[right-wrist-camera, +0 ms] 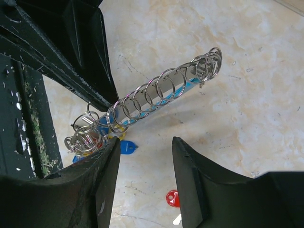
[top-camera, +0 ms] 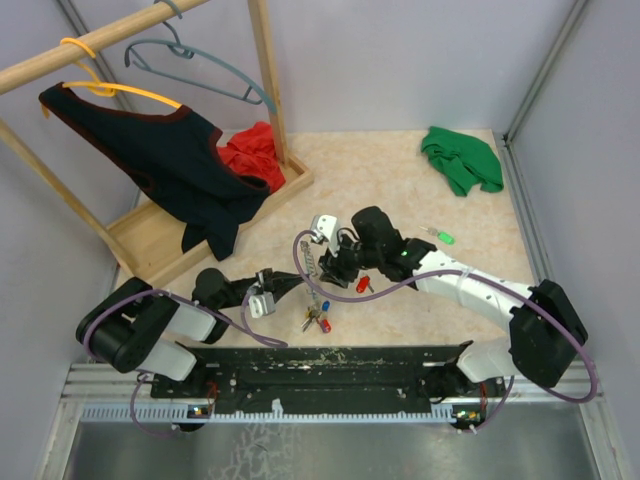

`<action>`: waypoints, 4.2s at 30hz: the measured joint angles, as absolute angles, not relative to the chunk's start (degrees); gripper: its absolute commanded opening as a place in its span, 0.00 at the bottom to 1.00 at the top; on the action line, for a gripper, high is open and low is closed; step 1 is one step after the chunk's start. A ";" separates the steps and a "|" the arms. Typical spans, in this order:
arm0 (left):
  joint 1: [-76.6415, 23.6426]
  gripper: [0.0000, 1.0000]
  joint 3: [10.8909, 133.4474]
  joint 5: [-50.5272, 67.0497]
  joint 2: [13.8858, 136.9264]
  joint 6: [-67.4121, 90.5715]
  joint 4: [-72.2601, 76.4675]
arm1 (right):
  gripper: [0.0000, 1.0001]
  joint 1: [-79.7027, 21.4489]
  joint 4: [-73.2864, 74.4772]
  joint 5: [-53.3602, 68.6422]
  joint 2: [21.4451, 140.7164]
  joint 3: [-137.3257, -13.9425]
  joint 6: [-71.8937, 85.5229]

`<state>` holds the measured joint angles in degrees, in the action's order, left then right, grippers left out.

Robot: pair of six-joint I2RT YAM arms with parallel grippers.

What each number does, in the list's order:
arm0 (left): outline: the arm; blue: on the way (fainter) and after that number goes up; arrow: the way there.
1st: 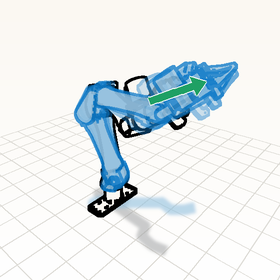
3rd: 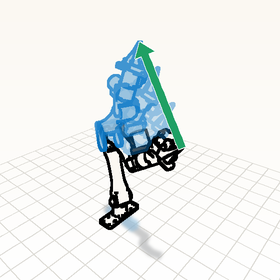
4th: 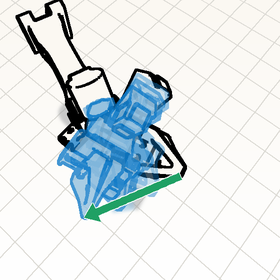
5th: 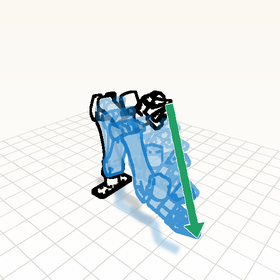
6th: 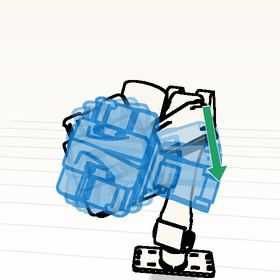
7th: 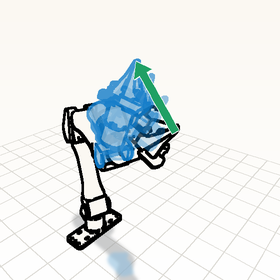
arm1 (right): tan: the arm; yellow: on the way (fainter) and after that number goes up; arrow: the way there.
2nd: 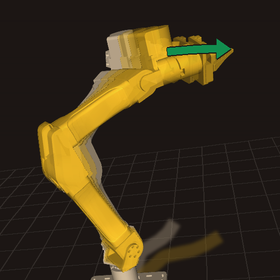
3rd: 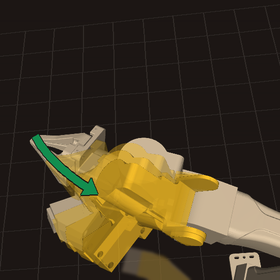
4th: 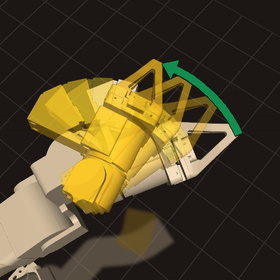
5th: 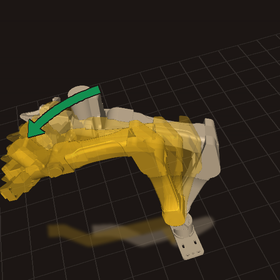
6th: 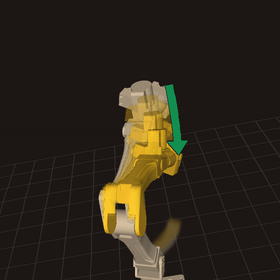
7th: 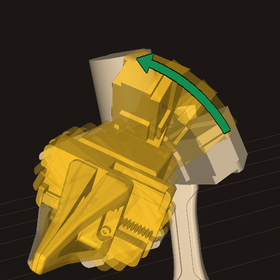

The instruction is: Put the keys on the keyring

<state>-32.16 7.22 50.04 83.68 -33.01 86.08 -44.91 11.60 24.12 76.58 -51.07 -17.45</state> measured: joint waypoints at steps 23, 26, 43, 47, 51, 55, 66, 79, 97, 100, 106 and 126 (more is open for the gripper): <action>-32.16 0.00 7.49 50.89 82.87 -32.88 85.91 | 0.40 -41.93 7.70 12.64 74.61 -51.00 -7.46; -32.16 0.00 7.49 50.85 81.56 -33.28 85.41 | 0.29 -41.95 8.56 15.88 71.92 -50.54 -11.53; -32.71 0.00 8.36 49.69 77.03 -36.29 77.08 | 0.11 -49.39 7.70 31.83 66.78 -43.51 -35.00; -32.77 0.00 8.45 49.71 77.01 -36.32 77.03 | 0.12 -49.74 6.31 31.33 68.07 -43.51 -35.03; -32.86 0.00 8.45 49.74 77.01 -36.32 77.01 | 0.13 -49.78 4.27 29.80 68.31 -43.51 -34.94; -32.91 0.00 8.47 49.74 77.01 -36.32 77.01 | 0.15 -49.78 2.52 28.53 68.45 -43.51 -34.76; -33.01 0.00 8.47 49.76 77.01 -36.32 77.01 | 0.16 -49.78 2.55 25.26 69.54 -43.51 -34.28; -33.01 0.00 8.47 50.37 77.01 -36.29 77.01 | 0.16 -49.78 1.26 27.16 69.54 -43.51 -34.61; -33.15 0.10 8.49 51.48 77.03 -35.55 76.82 | 0.00 -49.78 1.30 27.81 70.28 -43.51 -37.93; -33.15 0.12 8.51 51.46 77.03 -35.33 76.84 | 0.00 -49.78 1.34 27.94 70.37 -43.51 -38.02; -33.23 0.13 8.56 51.11 77.36 -34.63 76.93 | 0.00 -49.91 1.43 28.27 70.70 -43.51 -38.02; -33.76 0.00 9.32 50.54 77.49 -34.74 72.90 | 0.00 -51.27 2.68 26.22 71.64 -43.64 -40.53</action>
